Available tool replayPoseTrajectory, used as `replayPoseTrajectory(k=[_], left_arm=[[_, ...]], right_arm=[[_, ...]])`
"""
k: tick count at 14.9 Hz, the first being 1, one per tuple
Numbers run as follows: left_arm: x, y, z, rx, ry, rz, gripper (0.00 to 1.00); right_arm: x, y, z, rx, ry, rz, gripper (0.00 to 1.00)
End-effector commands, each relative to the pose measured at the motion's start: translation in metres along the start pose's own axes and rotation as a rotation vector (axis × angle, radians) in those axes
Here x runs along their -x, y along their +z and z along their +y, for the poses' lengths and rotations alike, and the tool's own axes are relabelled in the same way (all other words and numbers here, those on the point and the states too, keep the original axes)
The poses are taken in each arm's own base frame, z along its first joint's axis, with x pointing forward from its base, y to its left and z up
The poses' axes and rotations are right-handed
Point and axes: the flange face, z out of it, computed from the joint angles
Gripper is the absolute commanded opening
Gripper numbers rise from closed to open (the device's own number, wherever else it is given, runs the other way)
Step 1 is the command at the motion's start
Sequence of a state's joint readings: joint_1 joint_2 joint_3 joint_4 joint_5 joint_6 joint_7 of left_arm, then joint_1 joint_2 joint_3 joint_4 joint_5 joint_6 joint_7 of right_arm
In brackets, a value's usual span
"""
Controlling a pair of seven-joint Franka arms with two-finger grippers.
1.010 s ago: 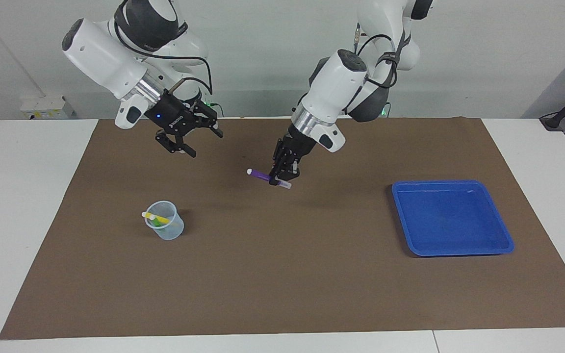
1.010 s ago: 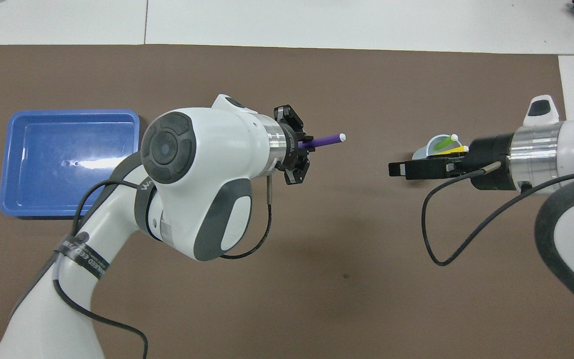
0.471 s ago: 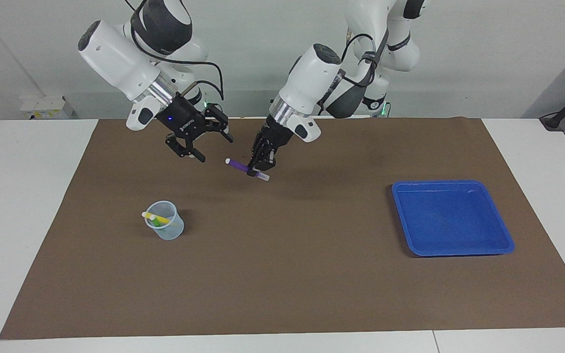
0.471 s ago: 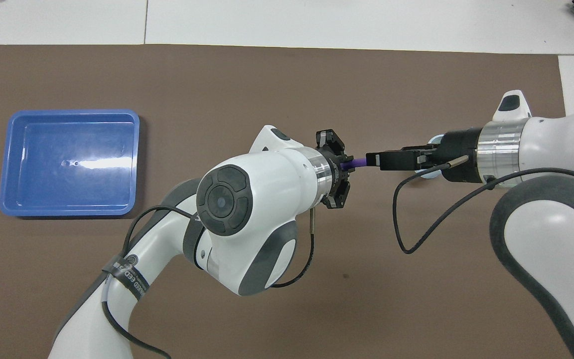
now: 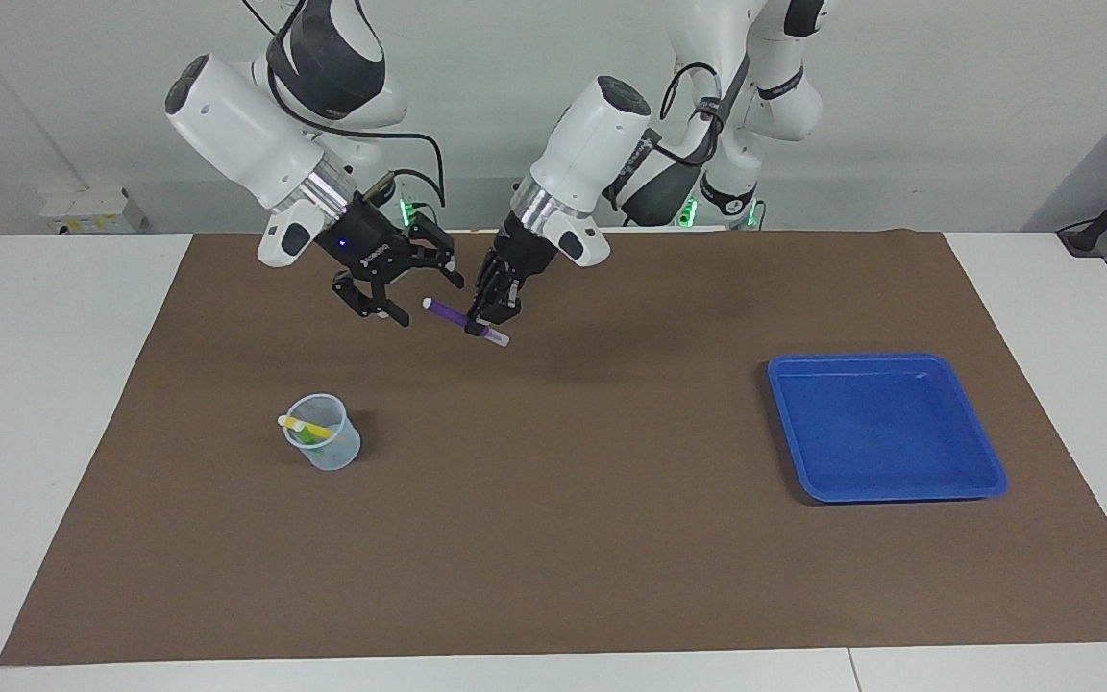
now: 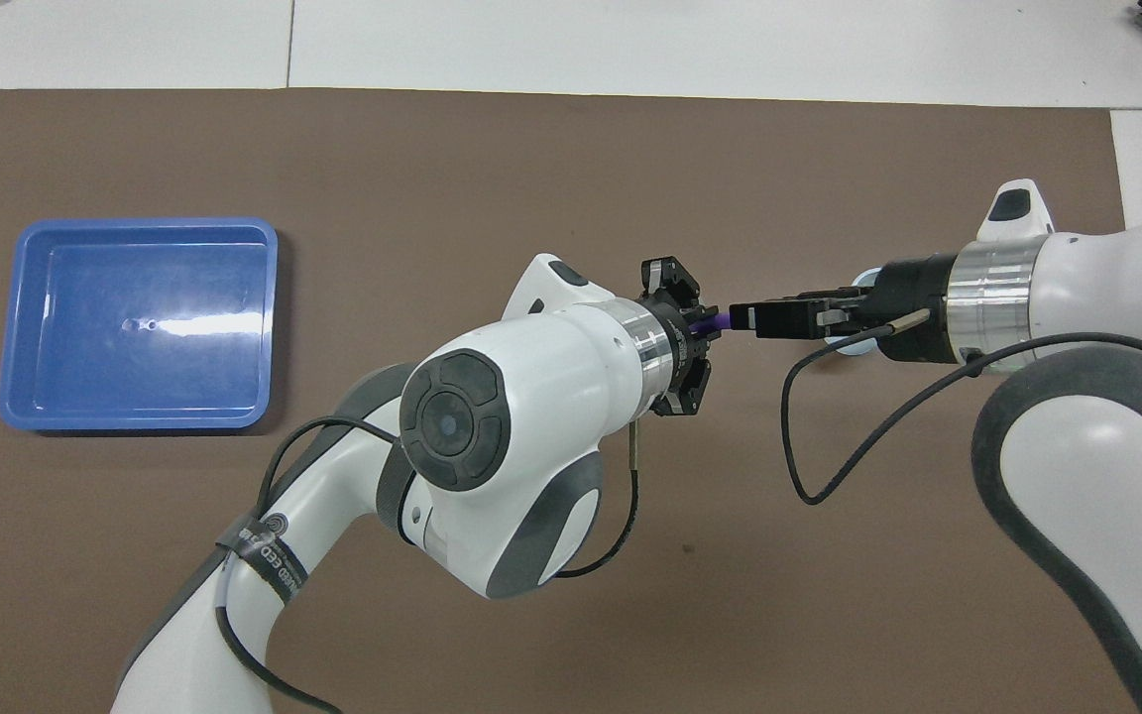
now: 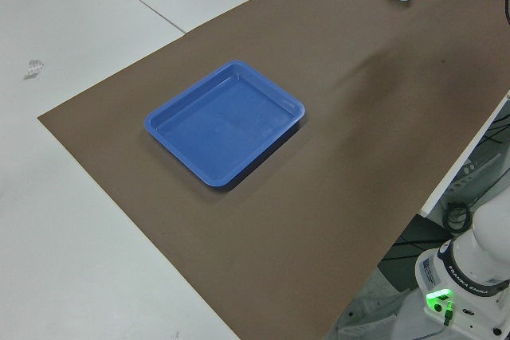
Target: Transfer and insert pens with both arms
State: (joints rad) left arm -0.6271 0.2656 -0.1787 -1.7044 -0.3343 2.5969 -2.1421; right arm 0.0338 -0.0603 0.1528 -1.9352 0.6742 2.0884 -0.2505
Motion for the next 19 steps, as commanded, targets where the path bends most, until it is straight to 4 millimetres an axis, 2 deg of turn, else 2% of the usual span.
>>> replayPoseTrajectory(k=[1,4,6,12,16,18,19], left_arm=[[-0.0014,0.0003,-0.0051,0.010,-0.019,-0.010,0.00],[-0.0008,0.0001,-0.0061,0.009,-0.018,-0.010,0.00],[0.0045,0.0004,-0.0104,0.014,-0.010,-0.020,0.00],[0.0040,0.0001,-0.0077,0.035,-0.010,-0.031,0.00],[0.0036,0.0004,-0.0078,0.037,-0.009,-0.032,0.00],[0.0029,0.0007,-0.0078,0.041,-0.008,-0.034,0.00],[0.0029,0.0007,-0.0078,0.041,-0.006,-0.034,0.00]], right_arm=[[-0.0011,0.0016,0.0005,-0.001,-0.014,0.008,0.57],[-0.0011,0.0016,0.0006,0.000,-0.013,0.007,0.45],[-0.0011,0.0016,0.0007,0.003,-0.015,0.006,0.41],[-0.0003,0.0015,0.0012,0.013,-0.021,0.002,0.32],[-0.0004,0.0023,0.0018,0.014,-0.024,0.001,0.16],[-0.0003,0.0023,0.0019,0.017,-0.025,0.000,0.00],[-0.0006,0.0017,0.0018,0.022,-0.029,0.000,0.00]])
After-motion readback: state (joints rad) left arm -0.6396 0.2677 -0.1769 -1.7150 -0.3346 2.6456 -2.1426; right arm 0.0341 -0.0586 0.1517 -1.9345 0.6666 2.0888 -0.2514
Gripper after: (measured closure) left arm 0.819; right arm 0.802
